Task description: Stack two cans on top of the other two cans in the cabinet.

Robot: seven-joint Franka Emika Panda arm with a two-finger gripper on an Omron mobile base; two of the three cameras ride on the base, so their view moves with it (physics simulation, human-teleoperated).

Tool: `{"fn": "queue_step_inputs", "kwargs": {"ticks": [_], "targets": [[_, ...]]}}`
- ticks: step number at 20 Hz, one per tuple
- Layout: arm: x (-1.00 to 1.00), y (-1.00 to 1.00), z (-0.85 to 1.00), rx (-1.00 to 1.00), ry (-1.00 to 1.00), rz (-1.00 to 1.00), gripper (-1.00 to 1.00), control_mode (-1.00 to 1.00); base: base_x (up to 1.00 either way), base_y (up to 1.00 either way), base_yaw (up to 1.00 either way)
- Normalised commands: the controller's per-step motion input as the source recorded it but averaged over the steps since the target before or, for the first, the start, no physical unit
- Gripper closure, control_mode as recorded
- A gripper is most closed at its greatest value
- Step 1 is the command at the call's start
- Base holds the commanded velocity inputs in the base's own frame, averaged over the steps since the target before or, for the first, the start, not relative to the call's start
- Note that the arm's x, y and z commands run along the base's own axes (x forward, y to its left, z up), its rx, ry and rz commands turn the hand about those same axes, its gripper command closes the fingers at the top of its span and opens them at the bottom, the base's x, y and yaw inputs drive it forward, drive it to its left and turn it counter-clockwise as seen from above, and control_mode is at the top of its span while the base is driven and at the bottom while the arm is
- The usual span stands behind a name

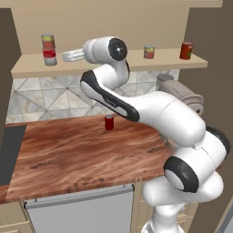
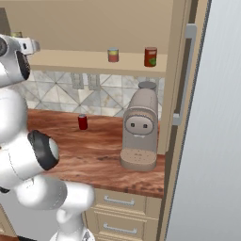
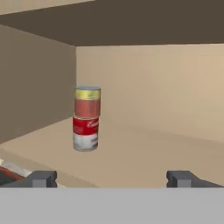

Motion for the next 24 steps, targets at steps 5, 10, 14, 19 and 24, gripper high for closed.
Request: {"fn": "queue_step_inputs", "kwargs": {"ticks": [5, 10, 14, 19, 24], "targets": [[-0.42, -0.45, 0.14, 0.00, 0.09, -0.25, -1.00, -1.00, 0.00, 0.00, 0.00], [-0.40, -0.47, 0.13, 0.00, 0.00, -0.23, -1.00, -1.00, 0.00, 0.00, 0.00], [-0.38, -0.52, 0.06, 0.00, 0.04, -0.24, -1.00, -1.00, 0.00, 0.00, 0.00], [-0.27, -0.54, 0.01, 0.02, 0.08, -0.17, -1.00, -1.00, 0.00, 0.00, 0.00], [-0.06, -0.58, 0.00, 0.00, 0.06, -0.09, -1.00, -1.00, 0.00, 0.00, 0.00]]}}
